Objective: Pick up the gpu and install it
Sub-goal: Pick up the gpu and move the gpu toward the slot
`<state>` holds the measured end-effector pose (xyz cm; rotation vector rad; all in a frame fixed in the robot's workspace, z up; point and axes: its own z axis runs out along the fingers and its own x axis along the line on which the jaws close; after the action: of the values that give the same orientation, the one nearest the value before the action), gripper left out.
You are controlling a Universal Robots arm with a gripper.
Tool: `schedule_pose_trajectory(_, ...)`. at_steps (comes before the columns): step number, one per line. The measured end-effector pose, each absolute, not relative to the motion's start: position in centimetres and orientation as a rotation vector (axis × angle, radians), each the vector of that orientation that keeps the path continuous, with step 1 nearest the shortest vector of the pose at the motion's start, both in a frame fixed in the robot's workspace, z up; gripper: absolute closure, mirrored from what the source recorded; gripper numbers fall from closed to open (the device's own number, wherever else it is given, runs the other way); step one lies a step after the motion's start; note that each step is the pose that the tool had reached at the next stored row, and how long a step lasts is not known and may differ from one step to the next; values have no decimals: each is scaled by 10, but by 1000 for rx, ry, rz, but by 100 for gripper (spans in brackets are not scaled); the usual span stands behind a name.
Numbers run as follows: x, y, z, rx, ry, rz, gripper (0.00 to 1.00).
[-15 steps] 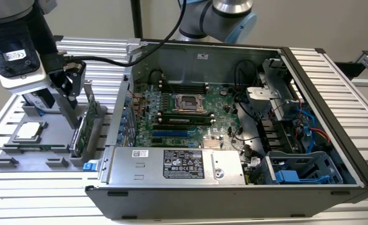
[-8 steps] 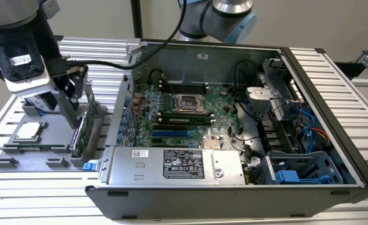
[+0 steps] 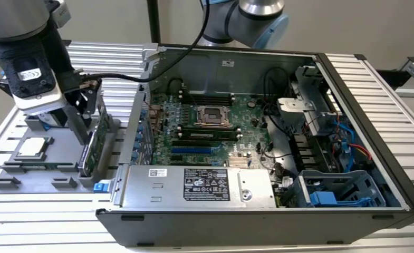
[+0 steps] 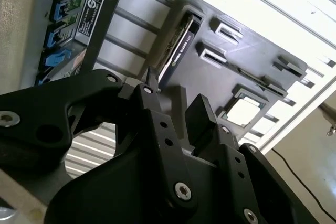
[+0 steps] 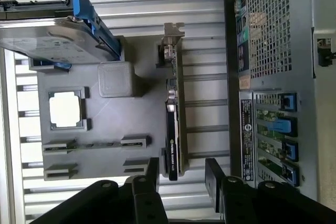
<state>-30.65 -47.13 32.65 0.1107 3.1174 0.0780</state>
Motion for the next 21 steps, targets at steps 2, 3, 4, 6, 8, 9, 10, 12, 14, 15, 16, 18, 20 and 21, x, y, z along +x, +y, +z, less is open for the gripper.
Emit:
schedule_pose_trajectory(2, -306, -471, 324, 111, 3117, 78, 0)
schedule_pose_trajectory(3, -306, -470, 322, 111, 3117, 78, 0)
schedule_pose_trajectory(4, -306, -470, 321, 111, 3117, 78, 0)
schedule_pose_trajectory(6, -306, -469, 318, 111, 3117, 78, 0)
schedule_pose_trajectory(8, -306, -468, 314, 111, 3117, 78, 0)
schedule_pose_trajectory(9, -306, -468, 313, 111, 3117, 78, 0)
schedule_pose_trajectory(10, -306, -467, 311, 111, 3117, 78, 0)
schedule_pose_trajectory(12, -306, -466, 307, 111, 3117, 78, 0)
schedule_pose_trajectory(14, -306, -465, 304, 111, 3117, 78, 0)
schedule_pose_trajectory(15, -306, -465, 302, 111, 3117, 78, 0)
schedule_pose_trajectory(16, -306, -464, 300, 111, 3117, 78, 0)
schedule_pose_trajectory(18, -306, -463, 297, 110, 3117, 78, 0)
schedule_pose_trajectory(20, -306, -463, 294, 109, 3117, 78, 0)
schedule_pose_trajectory(21, -306, -463, 292, 108, 3118, 78, 0)
